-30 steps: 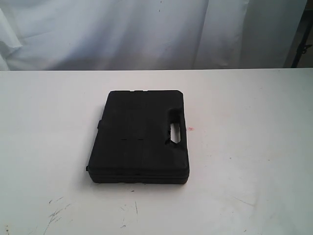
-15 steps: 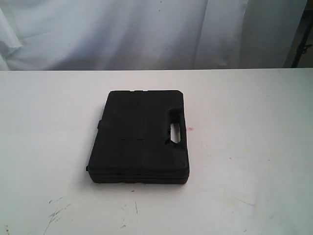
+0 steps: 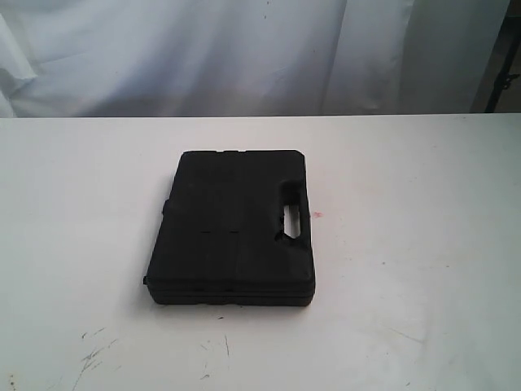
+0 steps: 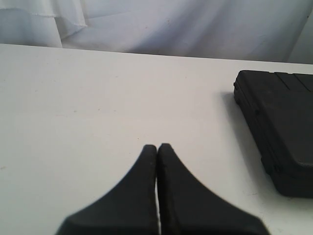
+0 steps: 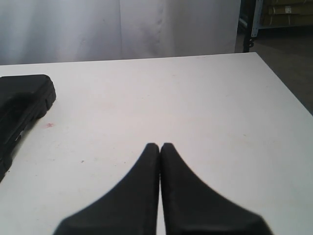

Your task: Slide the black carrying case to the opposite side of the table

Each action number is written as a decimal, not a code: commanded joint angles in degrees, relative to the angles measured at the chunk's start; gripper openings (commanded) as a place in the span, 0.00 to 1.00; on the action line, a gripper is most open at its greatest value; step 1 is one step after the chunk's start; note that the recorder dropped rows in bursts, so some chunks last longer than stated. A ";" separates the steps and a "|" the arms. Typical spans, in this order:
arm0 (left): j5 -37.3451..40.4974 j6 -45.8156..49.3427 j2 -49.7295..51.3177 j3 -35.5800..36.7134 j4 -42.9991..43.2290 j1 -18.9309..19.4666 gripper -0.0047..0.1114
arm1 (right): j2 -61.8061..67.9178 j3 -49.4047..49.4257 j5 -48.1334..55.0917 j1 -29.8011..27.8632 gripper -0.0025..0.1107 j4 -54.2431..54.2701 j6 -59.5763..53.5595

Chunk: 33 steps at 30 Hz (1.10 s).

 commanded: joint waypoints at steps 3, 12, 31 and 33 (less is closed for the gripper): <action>-0.75 -0.11 -0.23 0.28 -0.08 -0.25 0.04 | -0.16 0.20 -0.68 -0.34 0.02 -1.02 0.18; -0.75 -0.11 -0.23 0.28 -0.08 -0.25 0.04 | -0.16 0.20 -27.02 -0.34 0.02 5.86 0.18; -0.75 -0.11 -0.23 0.28 -0.08 -0.25 0.04 | 1.14 -14.67 -35.57 -0.34 0.02 4.73 0.98; -0.75 -0.11 -0.23 0.28 -0.08 -0.25 0.04 | 3.34 -17.41 -33.90 -0.34 0.02 4.73 0.98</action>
